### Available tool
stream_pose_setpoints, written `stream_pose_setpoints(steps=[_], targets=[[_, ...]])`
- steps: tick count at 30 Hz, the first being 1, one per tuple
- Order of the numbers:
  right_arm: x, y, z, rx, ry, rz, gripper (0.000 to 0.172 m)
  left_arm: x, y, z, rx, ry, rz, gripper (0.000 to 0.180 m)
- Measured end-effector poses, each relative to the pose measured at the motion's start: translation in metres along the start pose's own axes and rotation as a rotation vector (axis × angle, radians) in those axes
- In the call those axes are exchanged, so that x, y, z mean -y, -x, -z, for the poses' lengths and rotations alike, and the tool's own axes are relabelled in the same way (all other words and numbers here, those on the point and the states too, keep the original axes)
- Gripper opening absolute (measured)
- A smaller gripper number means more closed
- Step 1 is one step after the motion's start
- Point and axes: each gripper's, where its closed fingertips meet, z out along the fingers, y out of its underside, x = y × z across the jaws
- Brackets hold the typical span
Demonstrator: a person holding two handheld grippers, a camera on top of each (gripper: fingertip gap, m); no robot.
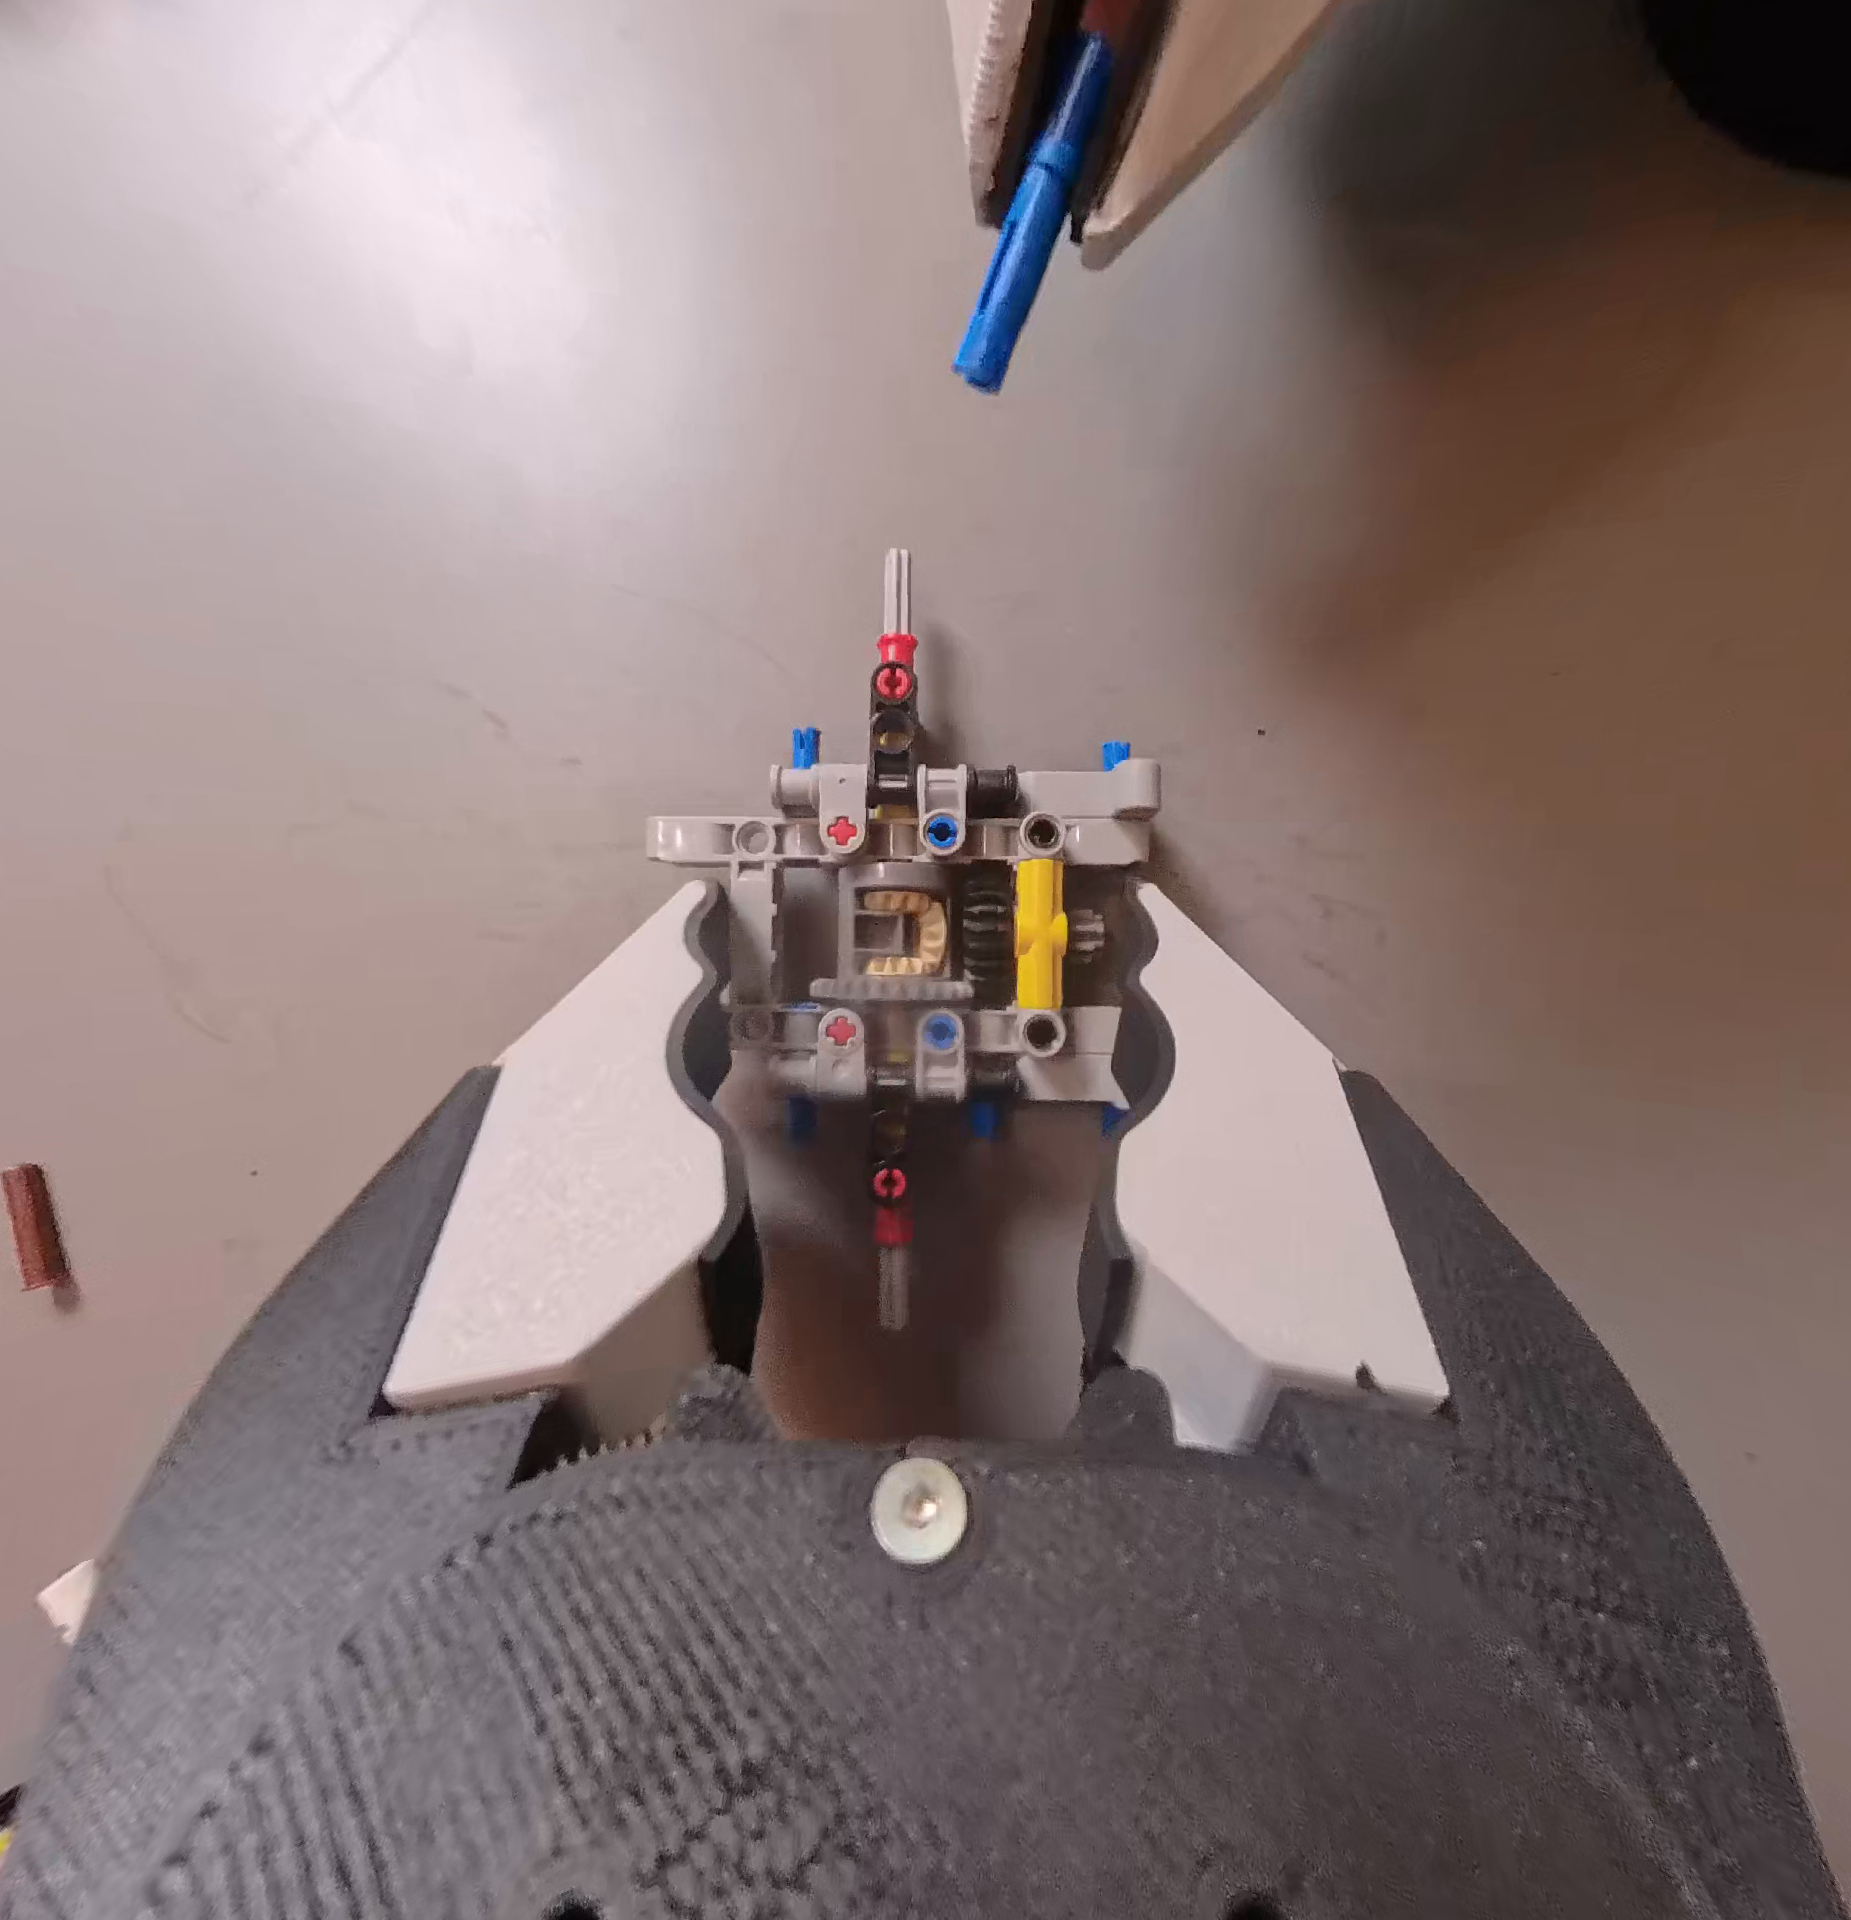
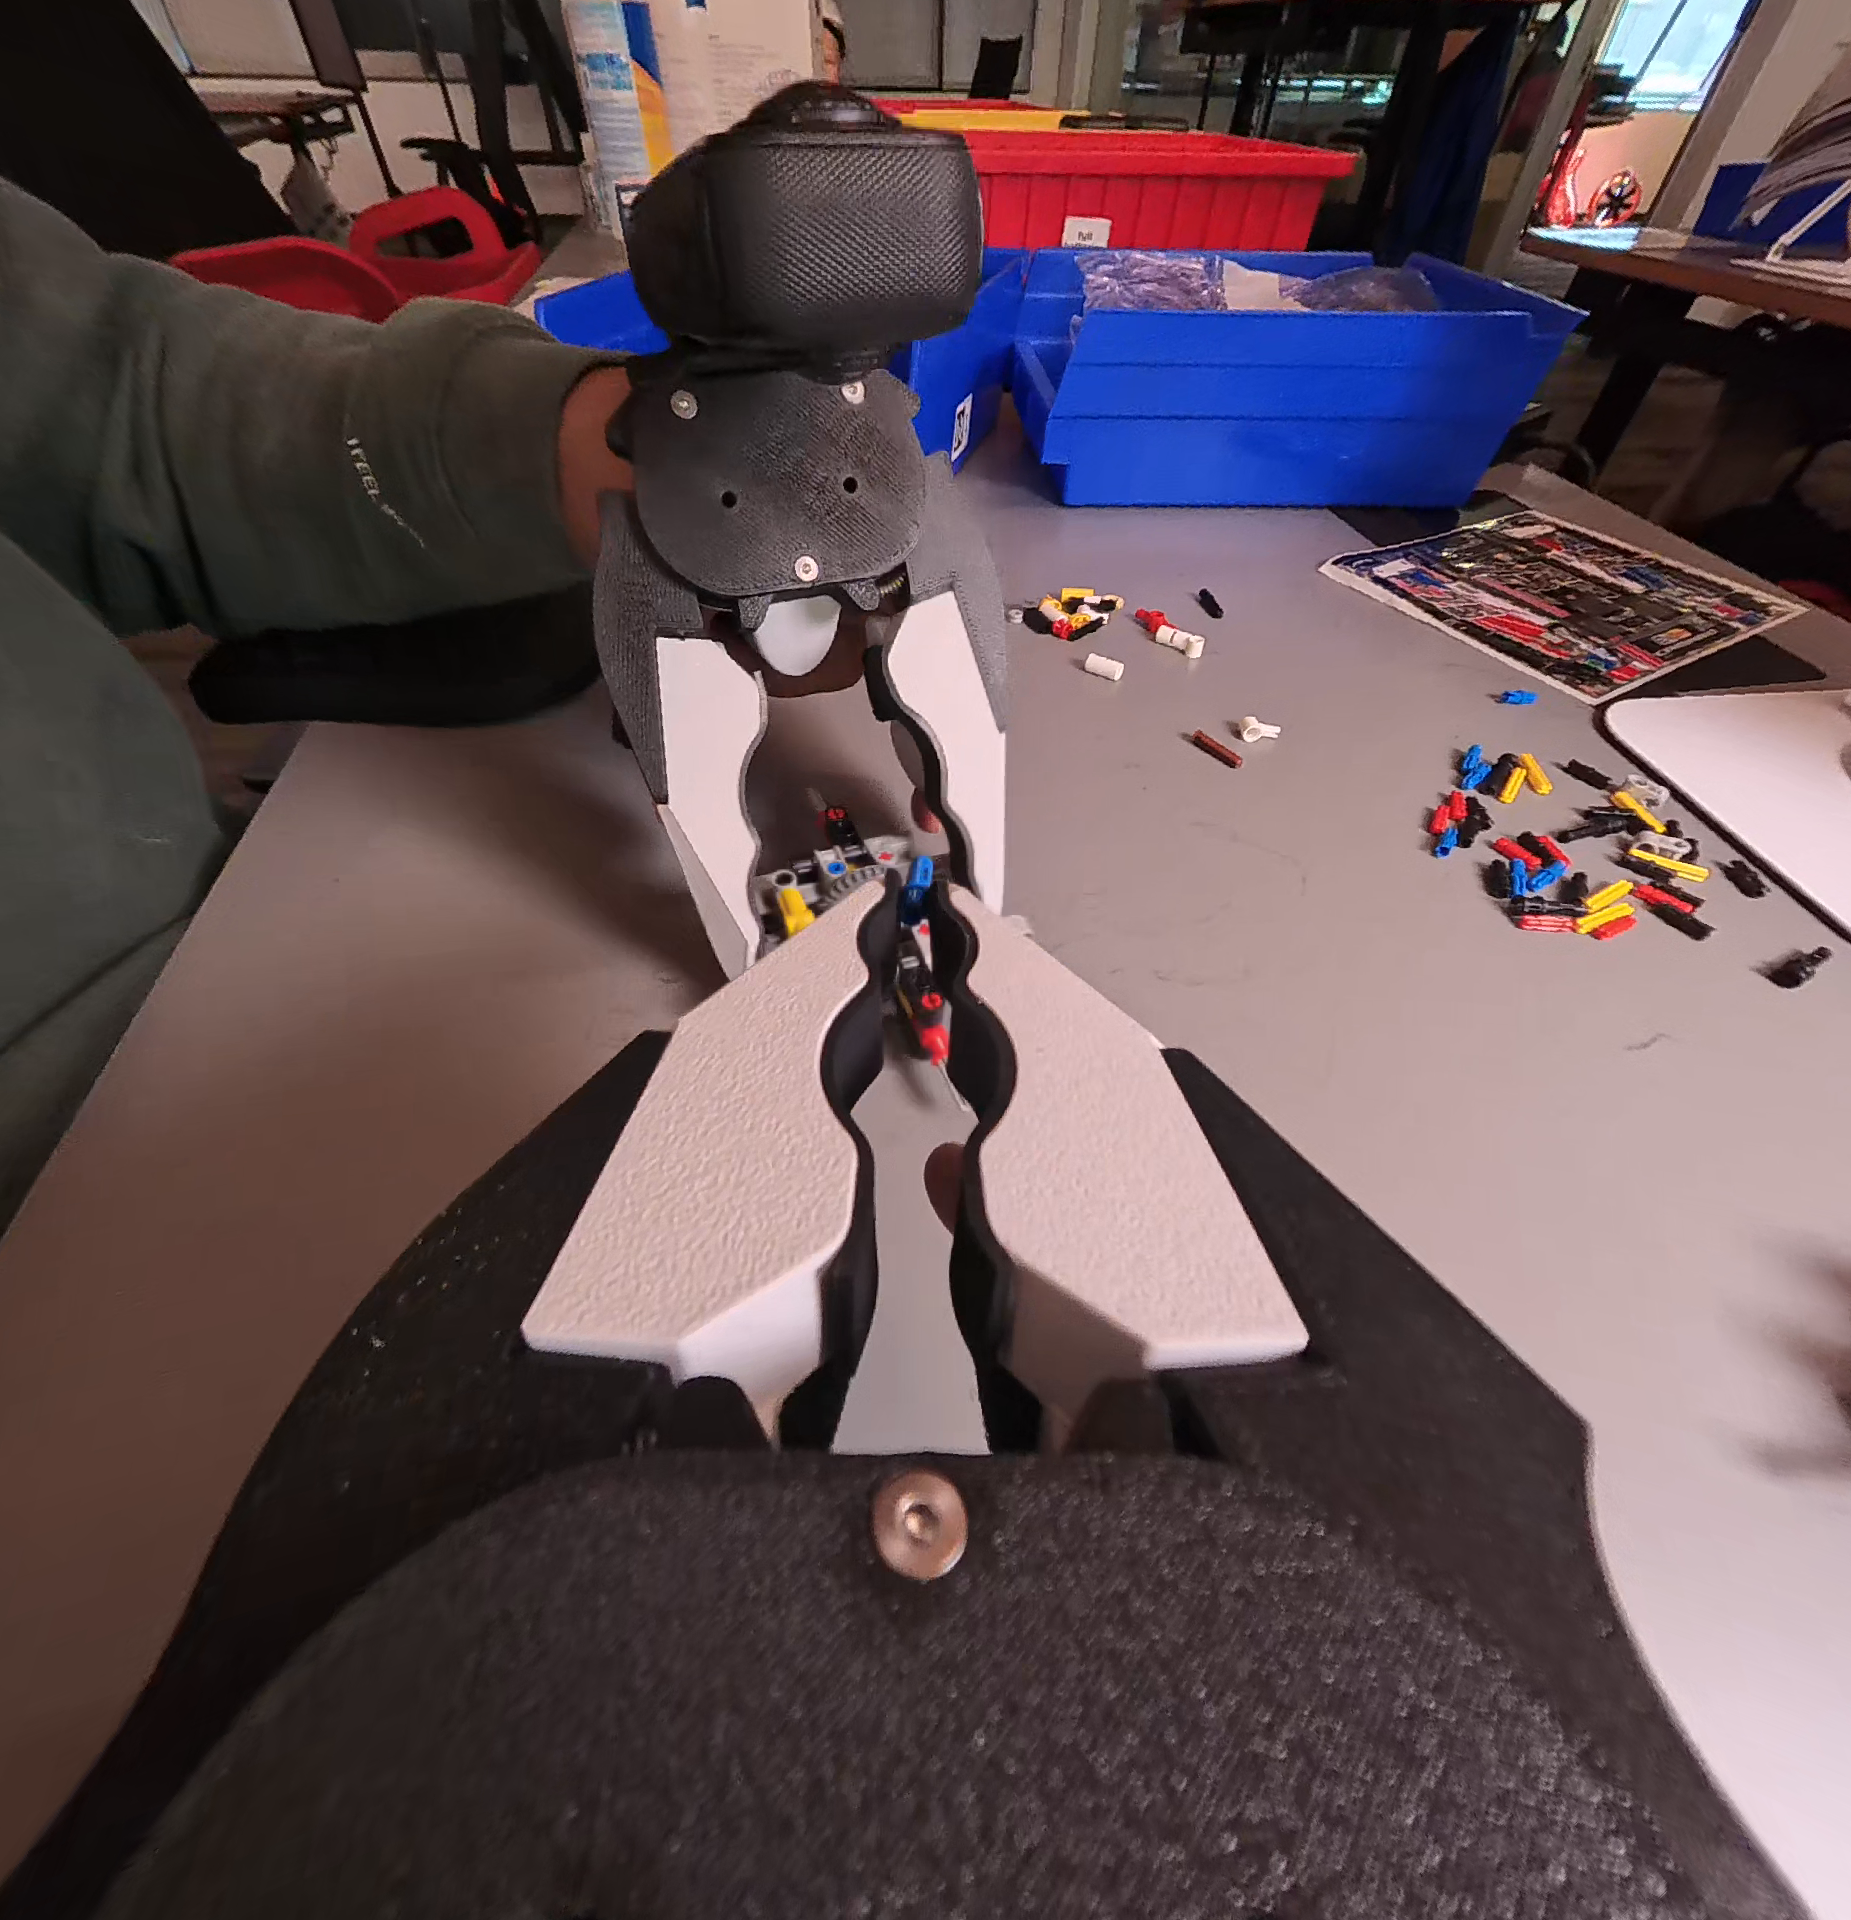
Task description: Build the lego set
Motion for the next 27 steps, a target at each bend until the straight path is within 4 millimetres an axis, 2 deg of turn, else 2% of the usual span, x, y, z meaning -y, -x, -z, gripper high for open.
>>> stream_pose_setpoints(steps=[4, 8, 12, 14, 17, 22, 27], targets=[[0.003, -0.001, -0.002, -0.002, -0.01, -0.002, 0.003, 0.001, -0.001, 0.0, -0.017, -0.042, -0.039, 0.072], [0.012, 0.011, -0.004, 0.036, -0.034, 0.013, 0.003, 0.006, -0.003, 0.003, -0.019, -0.208, -0.133, 0.071], [0.014, 0.028, -0.006, 0.097, -0.016, 0.044, 0.003, 0.034, -0.02, 0.026, -0.11, -0.523, -0.215, 0.07], [0.014, 0.037, -0.006, 0.136, -0.015, 0.05, 0.003, 0.048, -0.023, 0.039, -0.115, -0.638, -0.238, 0.07], [0.022, 0.049, -0.003, 0.193, -0.066, 0.033, 0.003, 0.054, -0.022, 0.042, -0.105, -0.687, -0.25, 0.07], [0.019, 0.046, -0.001, 0.211, -0.076, 0.003, 0.003, 0.051, -0.013, 0.037, -0.045, -0.66, -0.248, 0.07], [0.029, 0.051, 0.003, 0.174, -0.071, 0.086, 0.003, 0.059, -0.014, 0.062, 0.066, -0.752, -0.356, 0.07]])
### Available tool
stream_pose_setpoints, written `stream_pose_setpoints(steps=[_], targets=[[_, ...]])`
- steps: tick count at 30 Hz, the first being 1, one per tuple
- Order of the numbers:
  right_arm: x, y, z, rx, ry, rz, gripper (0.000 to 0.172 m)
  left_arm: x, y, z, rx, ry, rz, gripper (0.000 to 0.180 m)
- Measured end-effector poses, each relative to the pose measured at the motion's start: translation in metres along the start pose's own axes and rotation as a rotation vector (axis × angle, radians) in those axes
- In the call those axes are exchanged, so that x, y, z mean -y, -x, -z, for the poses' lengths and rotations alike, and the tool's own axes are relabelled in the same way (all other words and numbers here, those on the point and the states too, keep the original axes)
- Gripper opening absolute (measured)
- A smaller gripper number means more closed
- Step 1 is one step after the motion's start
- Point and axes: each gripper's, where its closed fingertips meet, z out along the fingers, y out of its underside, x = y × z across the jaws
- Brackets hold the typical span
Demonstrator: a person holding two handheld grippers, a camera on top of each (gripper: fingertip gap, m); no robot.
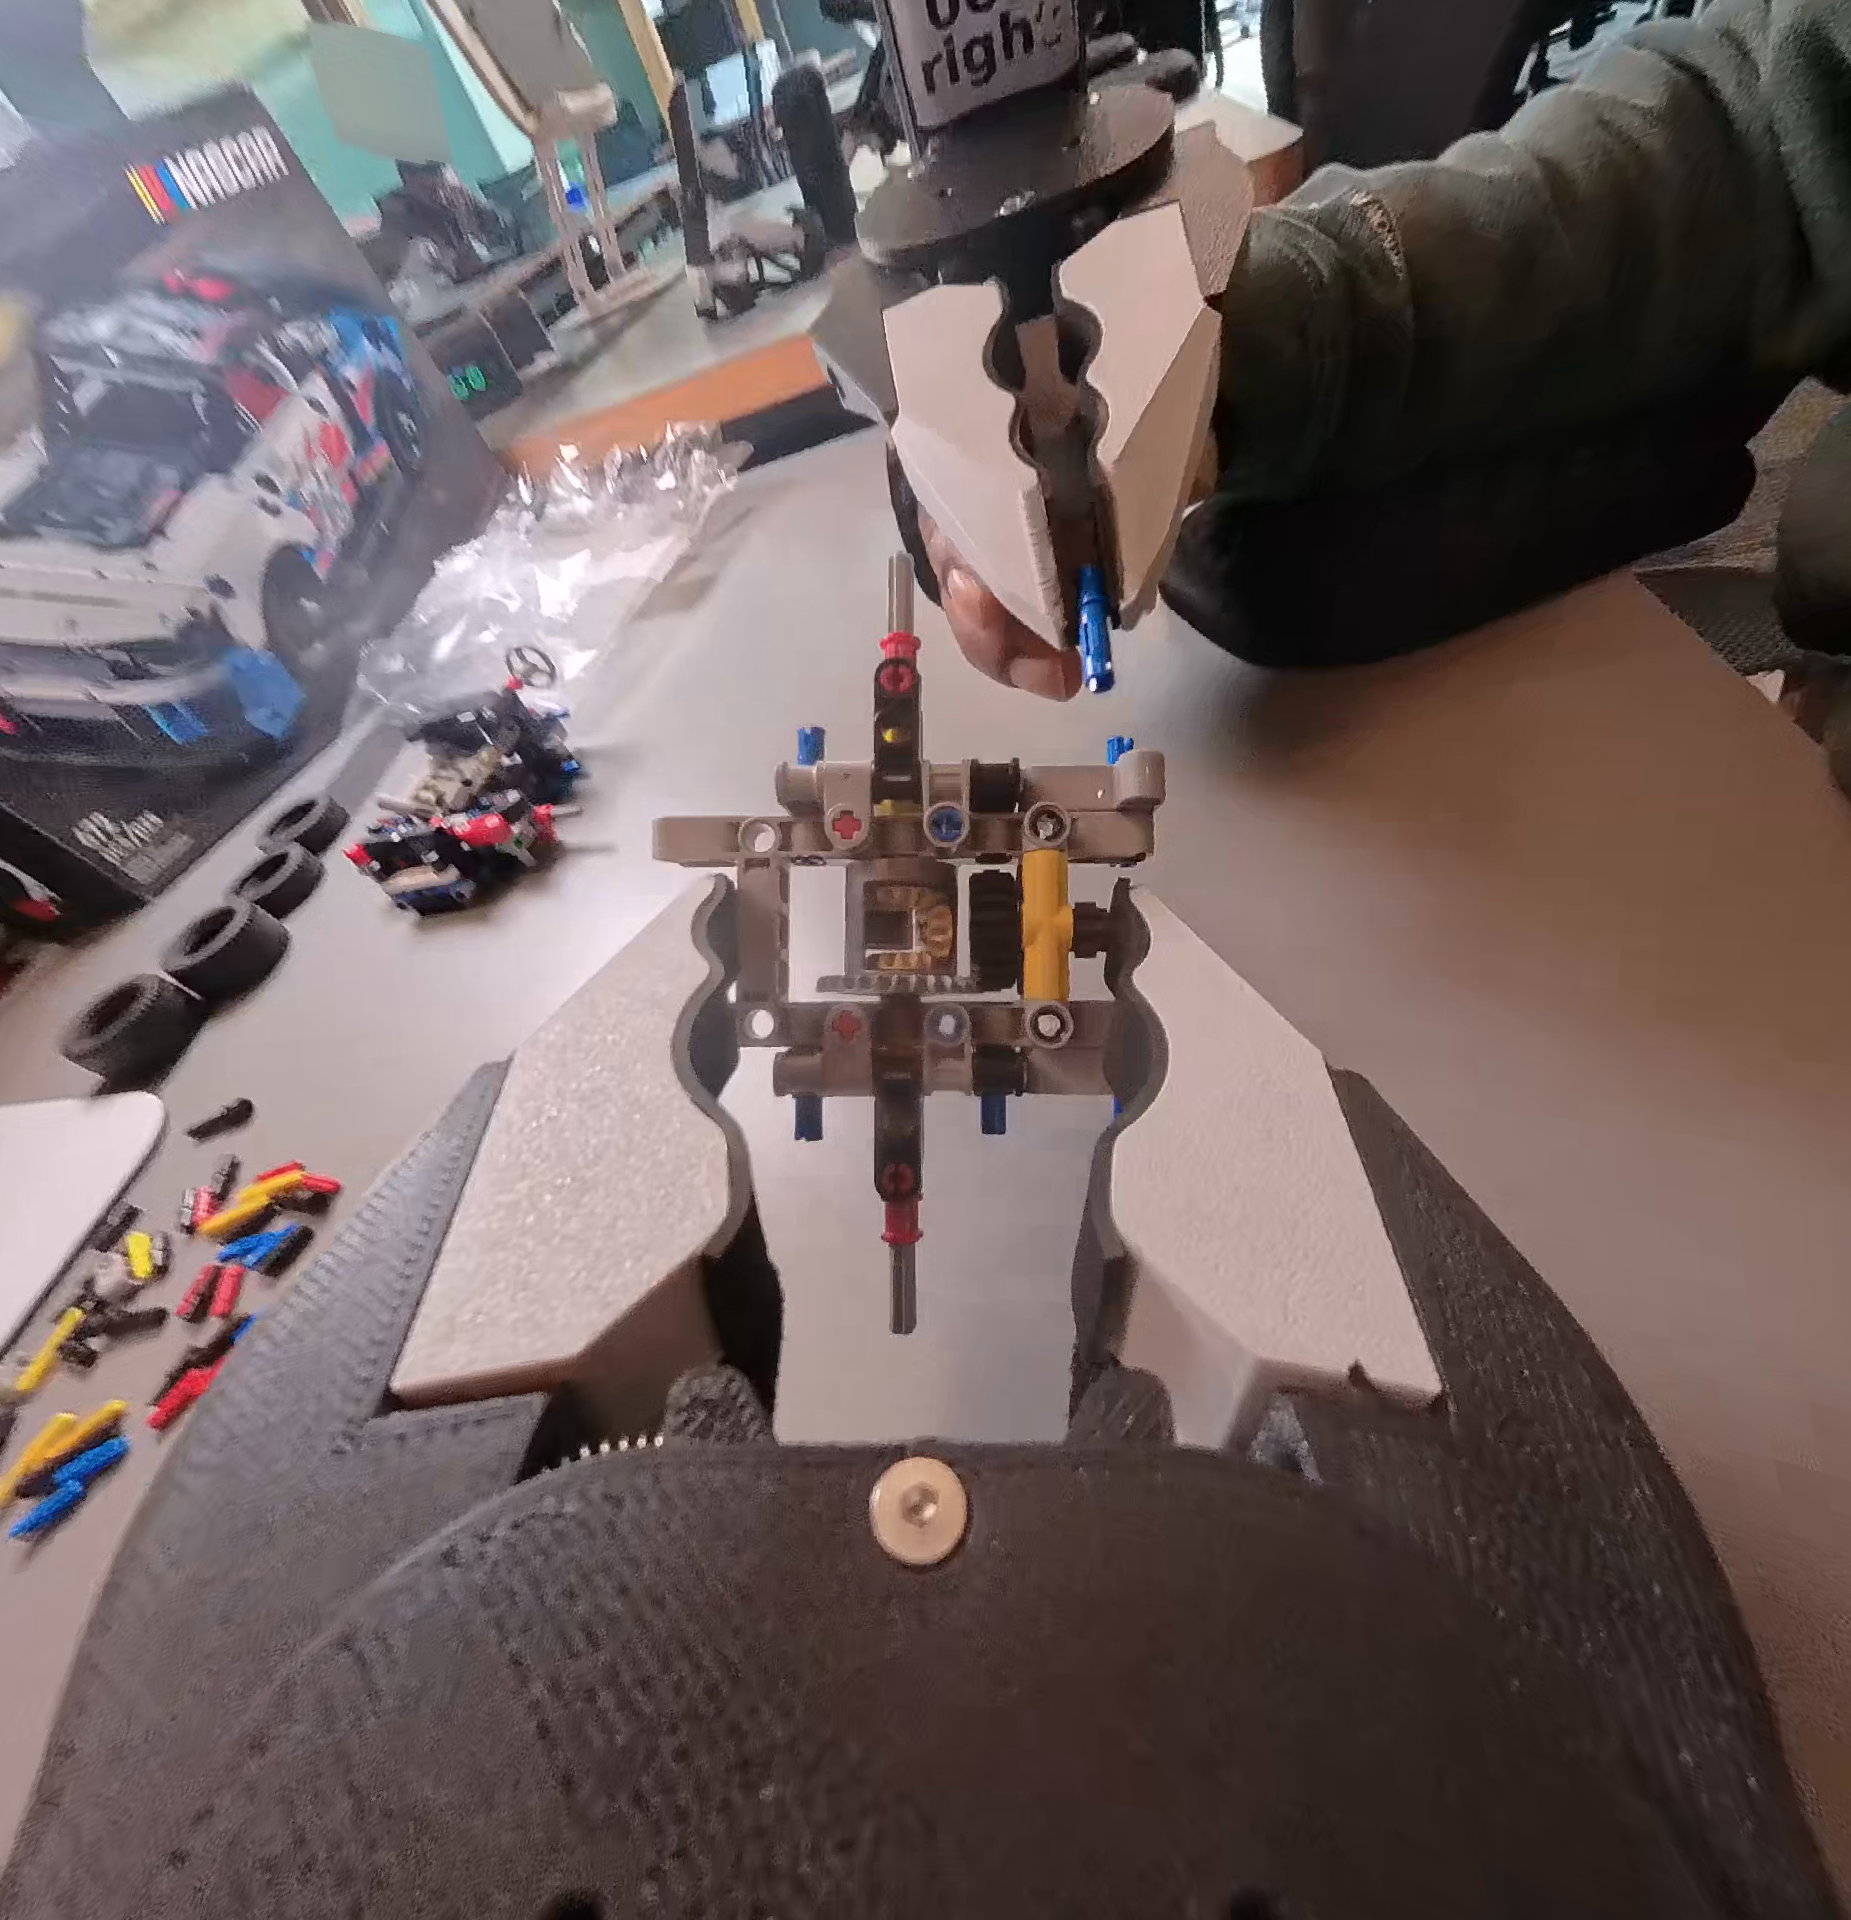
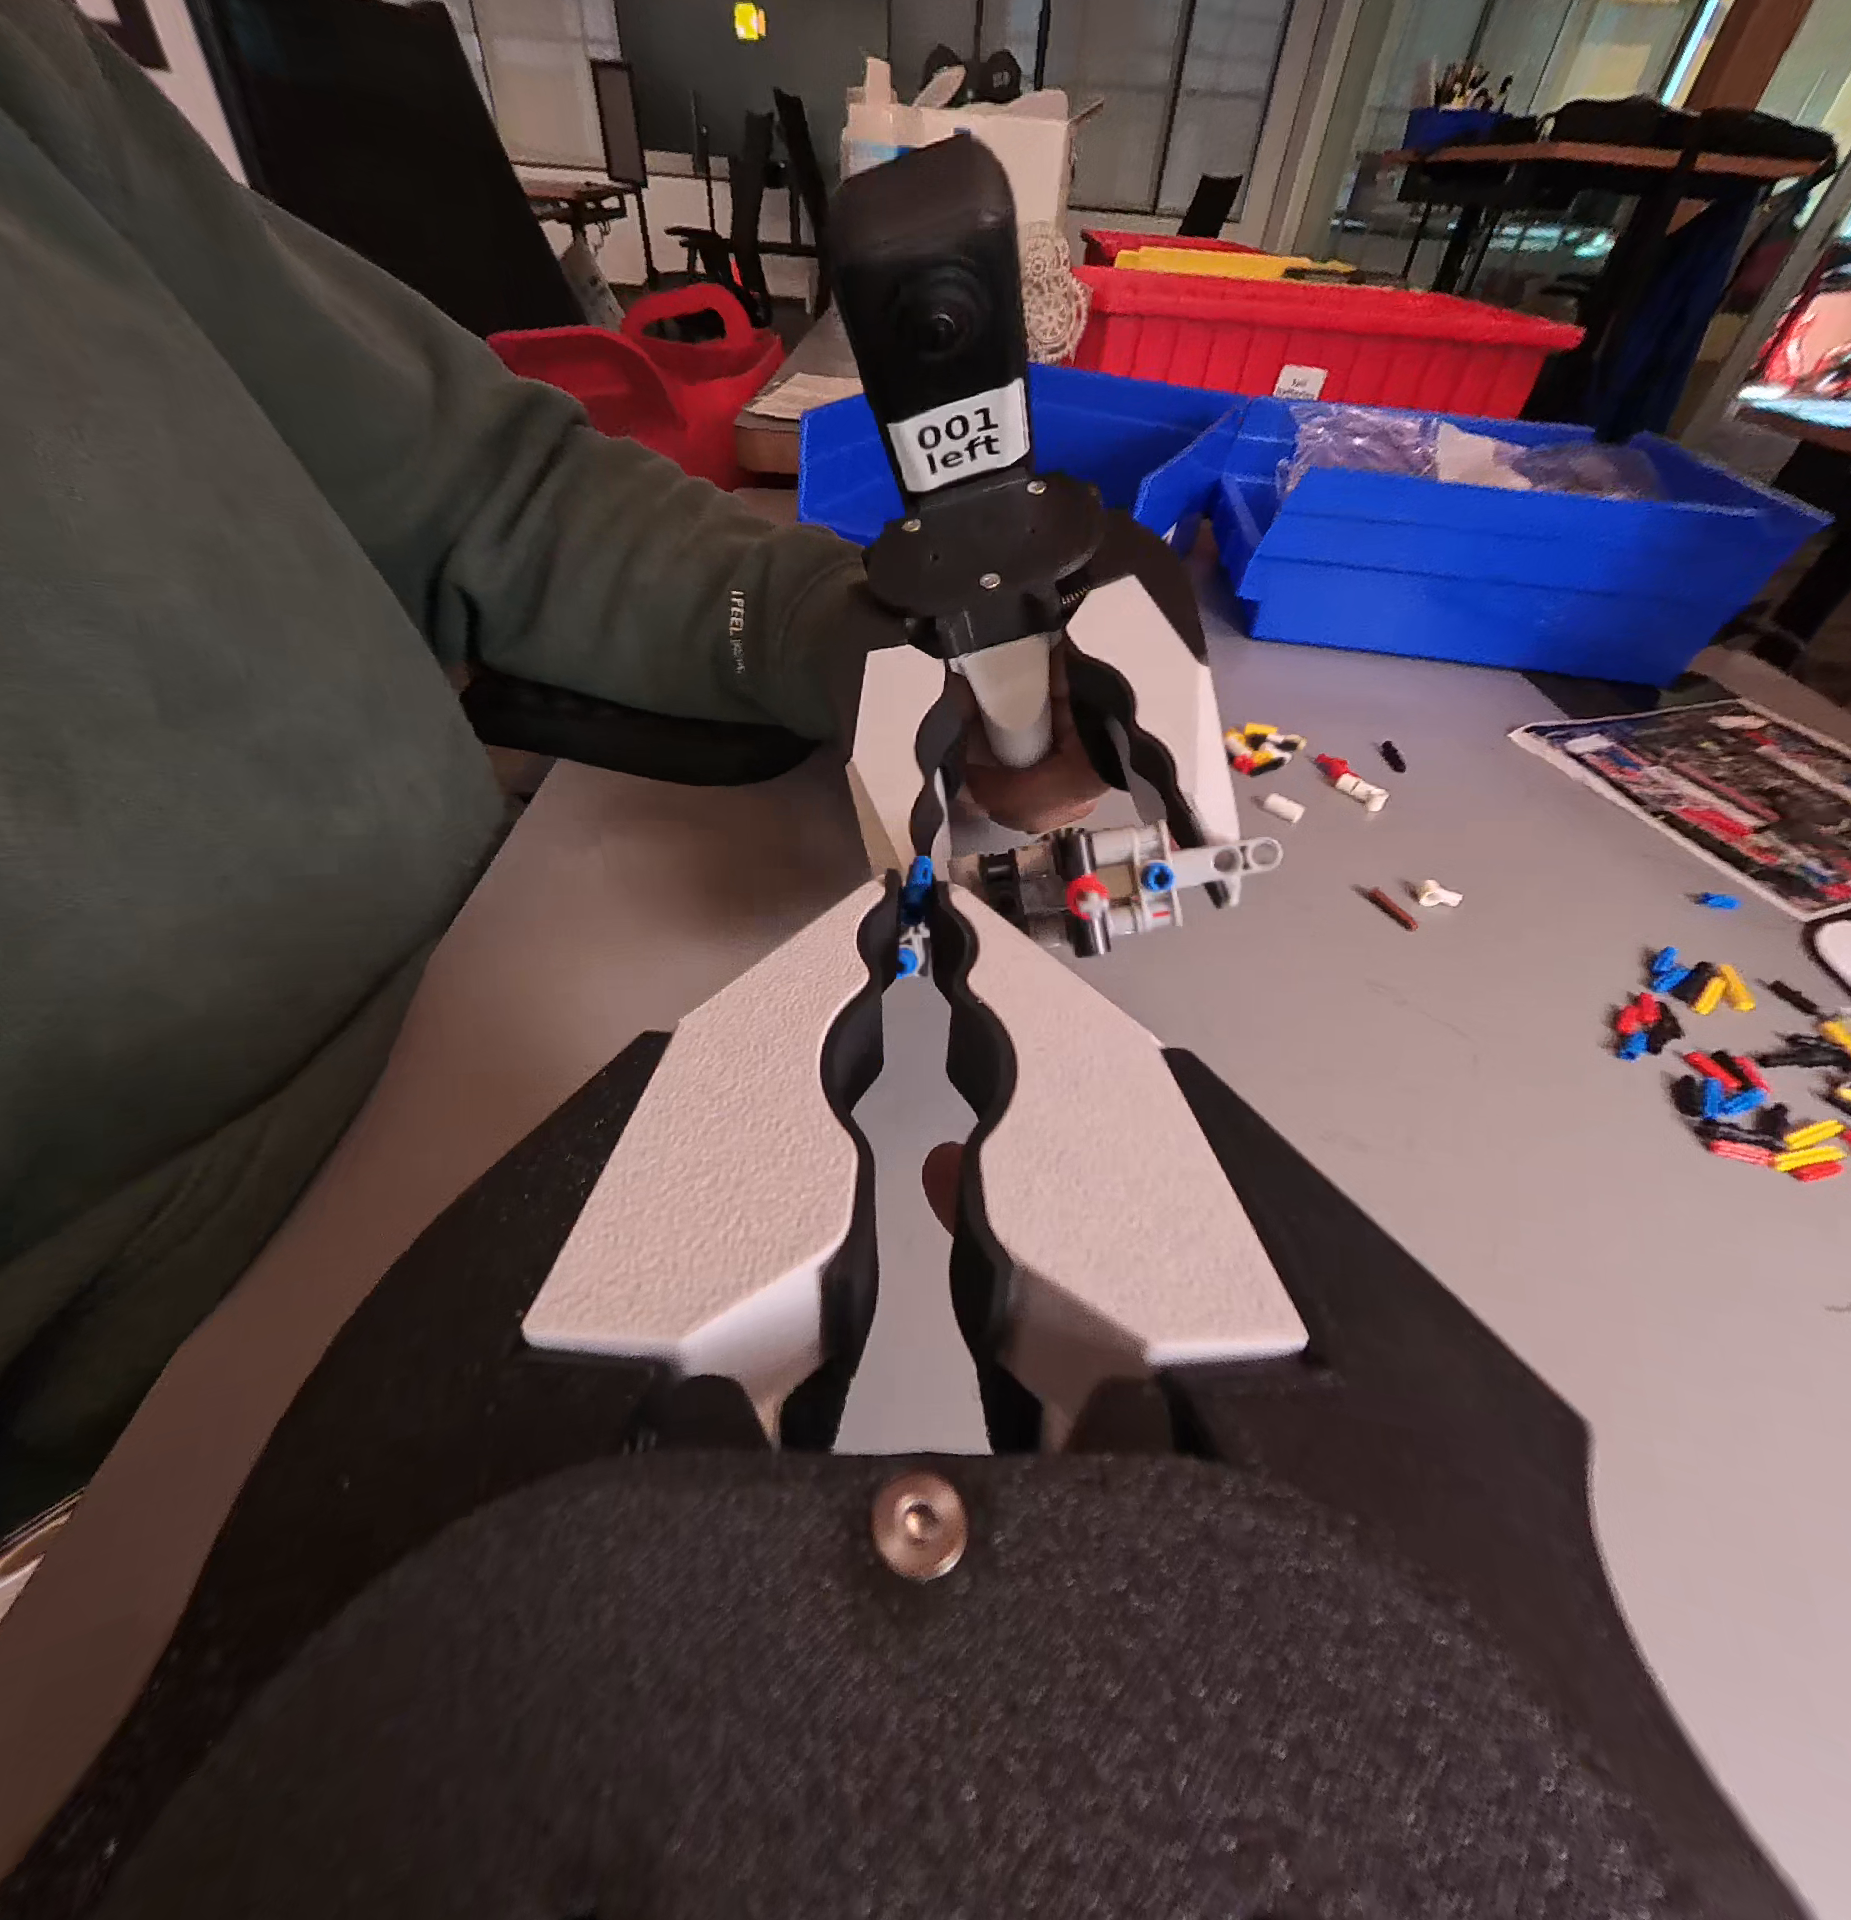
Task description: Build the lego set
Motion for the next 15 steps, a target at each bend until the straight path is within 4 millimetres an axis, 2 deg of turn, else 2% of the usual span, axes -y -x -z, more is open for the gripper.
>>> stream_pose_setpoints(steps=[4, 9, 12, 15], targets=[[0.015, 0.002, 0.002, -0.035, -0.028, 0.037, 0.003, 0.012, -0.001, 0.003, 0.033, -0.052, -0.053, 0.07], [0.011, -0.003, 0.001, -0.039, -0.036, 0.017, 0.003, 0.019, 0.003, 0.006, 0.023, -0.087, -0.051, 0.07], [0.008, -0.011, 0.0, -0.075, -0.041, 0.006, 0.003, 0.015, 0.003, 0.014, 0.015, -0.059, -0.043, 0.07], [0.003, -0.015, -0.005, -0.091, -0.021, 0.004, 0.003, 0.004, 0.0, 0.022, -0.021, -0.022, 0.035, 0.07]])
